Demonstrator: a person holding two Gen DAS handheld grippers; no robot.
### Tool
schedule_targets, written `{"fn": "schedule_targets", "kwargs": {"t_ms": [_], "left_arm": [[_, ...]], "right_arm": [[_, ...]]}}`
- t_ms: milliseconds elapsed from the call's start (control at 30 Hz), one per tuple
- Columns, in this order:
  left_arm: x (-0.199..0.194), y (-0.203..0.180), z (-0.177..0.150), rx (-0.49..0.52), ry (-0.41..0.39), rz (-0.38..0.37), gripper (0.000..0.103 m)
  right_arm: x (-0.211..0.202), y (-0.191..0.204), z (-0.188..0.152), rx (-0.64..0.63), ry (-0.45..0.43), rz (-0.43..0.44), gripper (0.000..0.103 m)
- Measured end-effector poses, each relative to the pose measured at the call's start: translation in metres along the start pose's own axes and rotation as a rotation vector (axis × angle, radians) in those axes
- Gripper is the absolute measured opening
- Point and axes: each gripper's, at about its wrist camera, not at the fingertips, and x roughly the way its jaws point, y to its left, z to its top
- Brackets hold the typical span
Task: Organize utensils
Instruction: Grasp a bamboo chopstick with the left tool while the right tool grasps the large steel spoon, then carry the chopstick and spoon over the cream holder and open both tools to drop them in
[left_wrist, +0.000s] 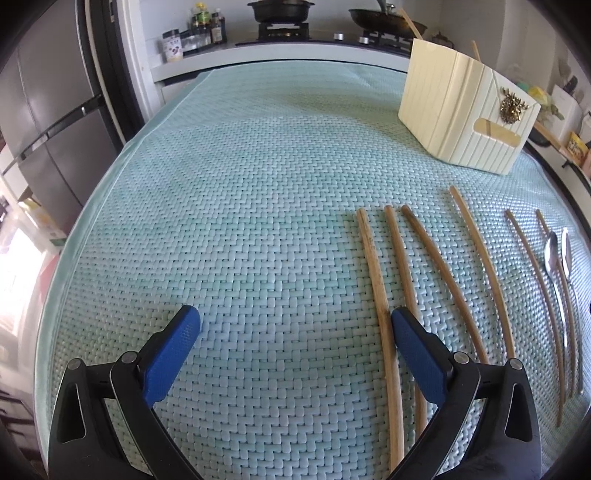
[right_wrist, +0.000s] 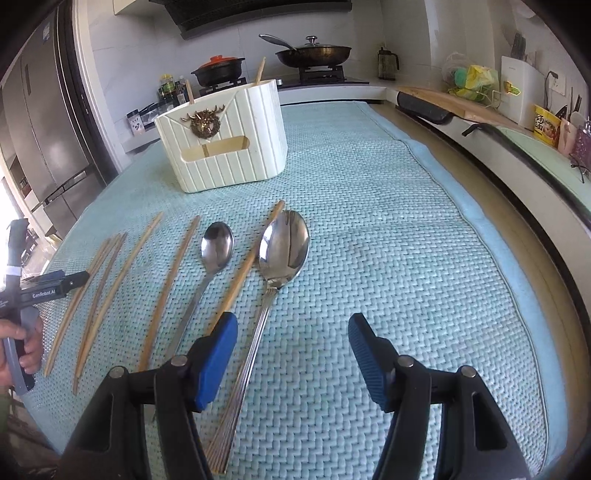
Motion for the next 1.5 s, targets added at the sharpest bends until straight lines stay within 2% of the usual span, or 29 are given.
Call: {"fn": "schedule_targets", "kwargs": {"t_ms": [100, 200, 300, 500, 700, 767, 800, 833, 867, 933, 967, 1000, 1200, 1500], "left_arm": [[-0.001, 0.000, -0.002, 0.000, -0.001, 0.001, 0.103], [-0.002, 0.000, -0.002, 0.000, -0.001, 0.002, 0.103], [-0.002, 0.000, -0.002, 0.000, -0.001, 0.002, 0.103], [0.001, -0.003, 0.005, 0.014, 0.019, -0.004, 0.103], [0.008, -0.012, 0.019, 0.030, 0.039, -0.018, 0.101], [0.009, -0.016, 0.023, 0.040, 0.041, -0.025, 0.093], [0.008, -0.019, 0.025, 0.045, 0.043, -0.030, 0.085], [0.007, -0.021, 0.027, 0.054, 0.044, -0.037, 0.072], [0.005, -0.024, 0.028, 0.064, 0.045, -0.049, 0.064], [0.003, -0.029, 0.029, 0.086, 0.045, -0.061, 0.034], [0.002, -0.031, 0.029, 0.091, 0.045, -0.071, 0.025], [0.003, -0.032, 0.030, 0.095, 0.046, -0.068, 0.007], [-0.006, -0.022, 0.030, 0.035, 0.028, -0.110, 0.005], [-0.093, -0.016, 0.041, 0.010, -0.136, -0.177, 0.005]], "right_arm": [[0.017, 0.004, 0.013, 0.007, 0.015, 0.006, 0.064], [0.038, 0.010, 0.023, -0.014, 0.078, -0.025, 0.064], [0.045, 0.023, 0.026, -0.095, 0.102, -0.075, 0.063], [0.060, 0.025, 0.039, -0.118, 0.083, -0.099, 0.056], [0.072, 0.023, 0.055, -0.098, 0.066, -0.116, 0.056], [0.074, 0.025, 0.058, -0.097, 0.066, -0.125, 0.055], [0.074, 0.025, 0.059, -0.095, 0.063, -0.124, 0.045], [0.074, 0.026, 0.059, -0.097, 0.057, -0.125, 0.042], [0.075, 0.026, 0.060, -0.096, 0.057, -0.125, 0.042], [0.074, 0.025, 0.060, -0.083, 0.051, -0.111, 0.042], [0.074, 0.022, 0.060, -0.075, 0.048, -0.100, 0.042], [0.072, 0.020, 0.060, -0.062, 0.043, -0.086, 0.042], [0.052, 0.009, 0.064, -0.034, -0.006, -0.026, 0.041], [-0.023, 0.013, 0.074, -0.070, -0.135, 0.075, 0.041]]}}
